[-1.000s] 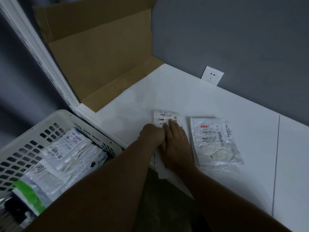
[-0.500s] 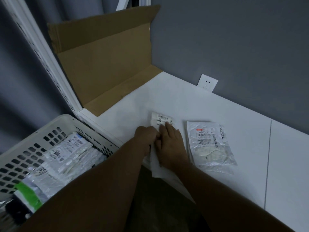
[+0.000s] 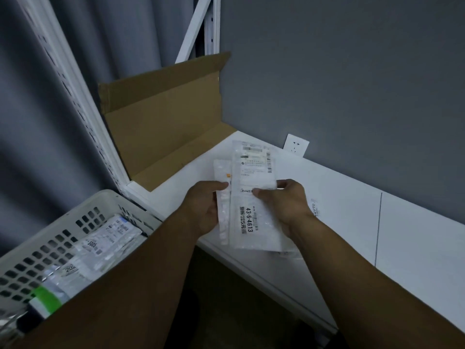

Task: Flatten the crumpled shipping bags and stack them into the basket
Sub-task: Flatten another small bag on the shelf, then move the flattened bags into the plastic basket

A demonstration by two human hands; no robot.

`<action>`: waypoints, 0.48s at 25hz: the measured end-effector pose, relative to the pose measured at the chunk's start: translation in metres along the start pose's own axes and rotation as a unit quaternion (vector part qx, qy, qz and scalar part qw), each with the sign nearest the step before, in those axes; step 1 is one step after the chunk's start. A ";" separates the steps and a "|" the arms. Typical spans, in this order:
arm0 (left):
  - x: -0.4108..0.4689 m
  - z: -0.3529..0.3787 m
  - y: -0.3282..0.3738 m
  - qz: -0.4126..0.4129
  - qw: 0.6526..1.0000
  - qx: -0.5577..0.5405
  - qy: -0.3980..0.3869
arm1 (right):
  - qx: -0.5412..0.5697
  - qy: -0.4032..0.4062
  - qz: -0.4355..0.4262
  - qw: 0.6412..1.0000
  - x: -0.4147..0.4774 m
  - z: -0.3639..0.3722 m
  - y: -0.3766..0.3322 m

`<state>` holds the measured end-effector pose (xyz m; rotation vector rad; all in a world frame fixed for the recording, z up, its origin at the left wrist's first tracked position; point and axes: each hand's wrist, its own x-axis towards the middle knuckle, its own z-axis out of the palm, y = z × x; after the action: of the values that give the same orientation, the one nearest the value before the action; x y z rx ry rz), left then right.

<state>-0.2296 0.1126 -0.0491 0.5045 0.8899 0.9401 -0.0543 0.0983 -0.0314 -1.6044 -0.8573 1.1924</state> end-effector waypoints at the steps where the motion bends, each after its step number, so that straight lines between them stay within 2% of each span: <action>1: -0.001 -0.001 0.001 0.007 1.000 0.002 0.009 | 0.015 0.002 0.001 1.000 0.001 -0.004 0.002; 5: 0.004 -0.011 0.014 0.052 0.994 0.038 0.087 | 0.021 0.074 -0.023 0.997 0.021 -0.031 0.004; 8: 0.006 -0.015 0.023 0.054 0.993 0.008 0.104 | -0.091 0.135 -0.058 0.985 0.028 -0.048 0.002; 9: 0.007 -0.015 0.024 0.048 0.994 0.009 0.102 | -0.098 0.123 -0.056 0.986 0.027 -0.046 0.002; 12: 0.012 -0.006 0.016 0.046 0.993 0.057 0.091 | 0.010 0.038 -0.028 0.999 0.020 -0.027 0.004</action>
<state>-0.2385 0.1311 -0.0460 0.5675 1.0974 1.0340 -0.0230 0.1081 -0.0386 -1.5878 -0.8346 1.0912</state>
